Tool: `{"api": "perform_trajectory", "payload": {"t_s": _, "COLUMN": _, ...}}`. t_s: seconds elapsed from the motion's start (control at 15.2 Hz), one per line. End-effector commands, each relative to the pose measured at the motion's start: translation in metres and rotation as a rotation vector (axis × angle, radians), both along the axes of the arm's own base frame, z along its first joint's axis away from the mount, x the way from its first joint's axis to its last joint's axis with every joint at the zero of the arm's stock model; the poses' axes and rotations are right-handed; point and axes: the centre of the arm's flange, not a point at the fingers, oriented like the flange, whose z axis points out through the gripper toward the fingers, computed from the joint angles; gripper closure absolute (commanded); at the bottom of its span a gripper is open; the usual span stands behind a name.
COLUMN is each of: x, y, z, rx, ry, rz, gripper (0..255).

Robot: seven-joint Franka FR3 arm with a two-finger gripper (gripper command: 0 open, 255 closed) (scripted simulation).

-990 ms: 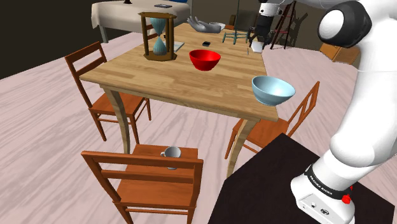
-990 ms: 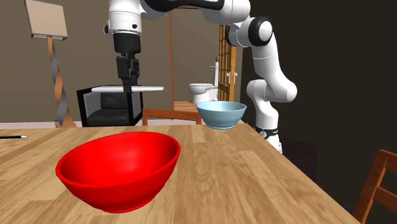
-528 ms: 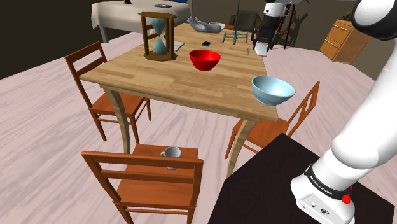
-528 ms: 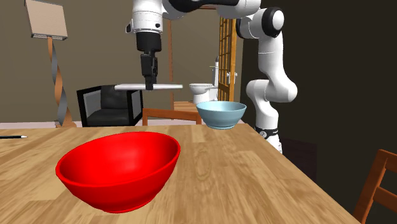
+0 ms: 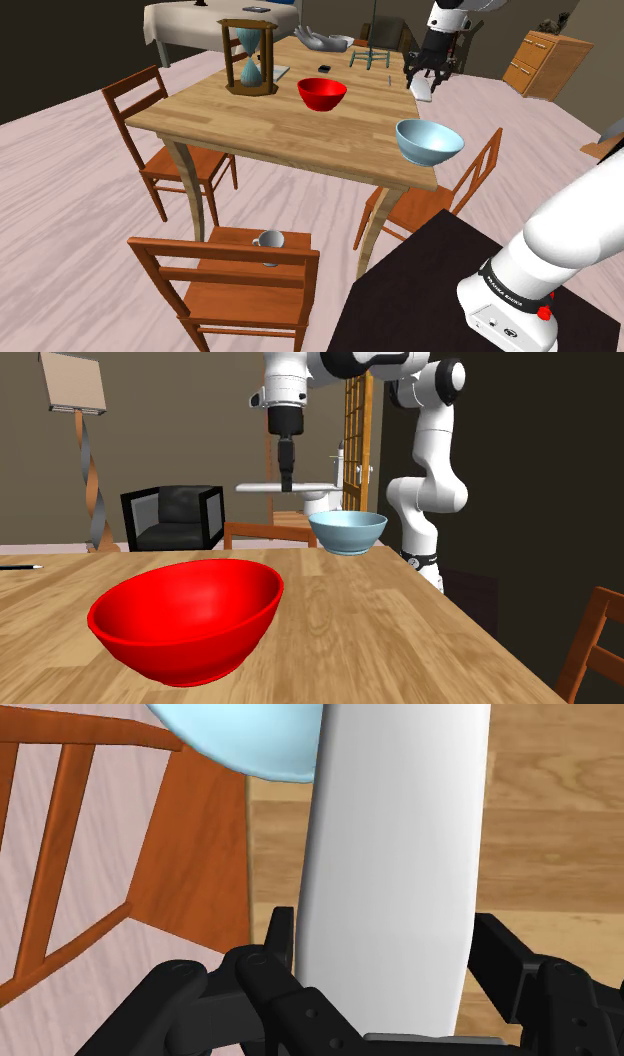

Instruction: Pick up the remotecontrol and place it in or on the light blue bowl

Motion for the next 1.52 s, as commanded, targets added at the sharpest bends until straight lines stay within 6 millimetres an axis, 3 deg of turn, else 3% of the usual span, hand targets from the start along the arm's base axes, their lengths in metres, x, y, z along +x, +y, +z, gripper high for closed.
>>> {"api": "perform_trajectory", "payload": {"t_s": 0.0, "x": -0.023, "y": 0.017, "z": 0.001, "rx": -0.001, "ry": 0.0, "rz": -0.001, "gripper": 255}}
{"api": "perform_trajectory", "payload": {"t_s": 0.59, "x": -0.123, "y": 0.094, "z": 0.002, "rx": -0.001, "ry": 0.0, "rz": -0.001, "gripper": 255}}
{"api": "perform_trajectory", "payload": {"t_s": 1.45, "x": -0.123, "y": 0.094, "z": -0.067, "rx": -0.001, "ry": 0.0, "rz": -0.001, "gripper": 255}}
